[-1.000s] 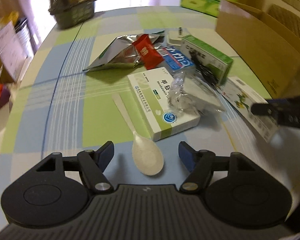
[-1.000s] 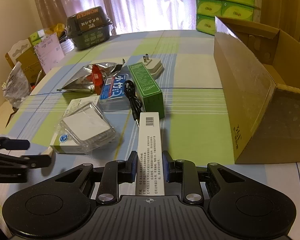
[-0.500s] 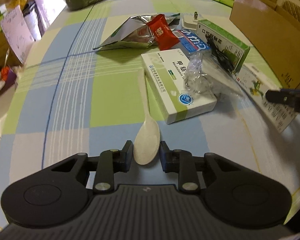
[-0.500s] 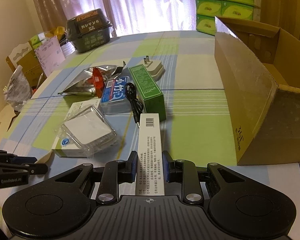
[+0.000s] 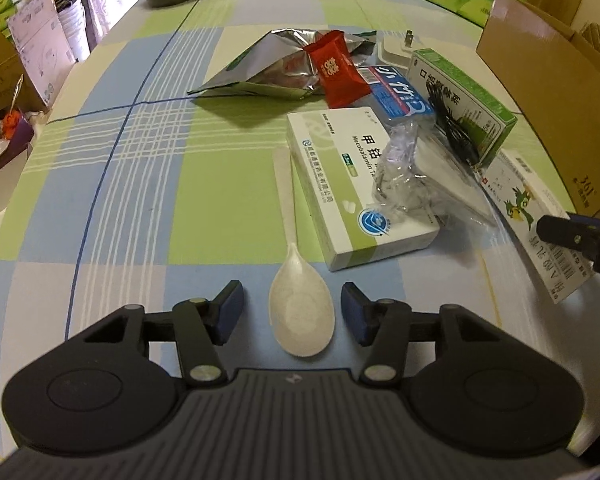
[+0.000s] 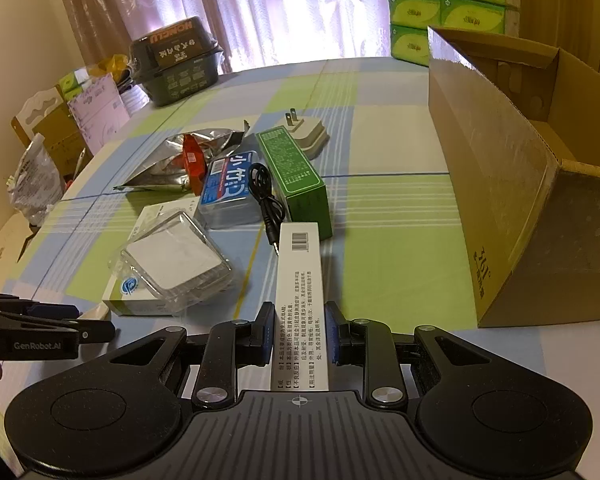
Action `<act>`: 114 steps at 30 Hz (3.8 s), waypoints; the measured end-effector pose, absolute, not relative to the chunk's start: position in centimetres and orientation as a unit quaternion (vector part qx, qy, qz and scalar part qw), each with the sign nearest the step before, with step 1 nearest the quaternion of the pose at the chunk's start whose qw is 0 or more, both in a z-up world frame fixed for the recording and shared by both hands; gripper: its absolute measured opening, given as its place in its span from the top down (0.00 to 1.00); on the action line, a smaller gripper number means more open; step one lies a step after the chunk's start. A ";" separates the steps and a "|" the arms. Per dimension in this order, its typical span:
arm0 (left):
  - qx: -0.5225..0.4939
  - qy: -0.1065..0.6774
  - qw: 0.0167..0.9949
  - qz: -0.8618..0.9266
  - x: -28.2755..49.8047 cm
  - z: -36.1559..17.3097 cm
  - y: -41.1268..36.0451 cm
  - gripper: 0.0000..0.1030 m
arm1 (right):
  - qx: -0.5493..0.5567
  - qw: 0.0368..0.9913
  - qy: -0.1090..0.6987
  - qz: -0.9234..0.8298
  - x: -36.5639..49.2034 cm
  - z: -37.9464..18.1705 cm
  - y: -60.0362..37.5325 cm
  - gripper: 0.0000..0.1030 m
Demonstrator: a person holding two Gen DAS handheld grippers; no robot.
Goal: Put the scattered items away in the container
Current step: 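Close the left tool on the white plastic spoon handle while the right tool holds the box, then lift the spoon with the left tool while the right tool carries the box toward the cardboard box, then lower the box and spoon into the cardboard box and open both tools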
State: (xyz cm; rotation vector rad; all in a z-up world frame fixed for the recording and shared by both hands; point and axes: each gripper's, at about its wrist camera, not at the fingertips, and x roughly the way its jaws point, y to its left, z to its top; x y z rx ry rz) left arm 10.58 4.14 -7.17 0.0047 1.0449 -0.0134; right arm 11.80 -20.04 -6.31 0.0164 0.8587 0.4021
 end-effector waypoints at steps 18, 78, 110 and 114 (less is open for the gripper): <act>0.010 0.477 0.879 0.011 8.3 -5.0 4.7 0.75 | 0.009 0.892 0.407 0.195 11.7 -6.1 -20.0 0.72; 0.005 0.429 0.903 -0.028 7.4 -1.1 2.7 0.75 | -0.069 0.915 0.353 0.183 10.2 -5.6 -19.2 0.73; 0.040 0.331 0.917 -0.219 15.3 8.9 -18.5 0.74 | -0.038 0.970 0.233 0.058 14.6 8.7 -34.8 0.72; 0.037 0.329 0.914 -0.235 16.4 9.1 -20.9 0.74 | -0.031 0.968 0.243 0.044 15.4 8.7 -37.1 0.72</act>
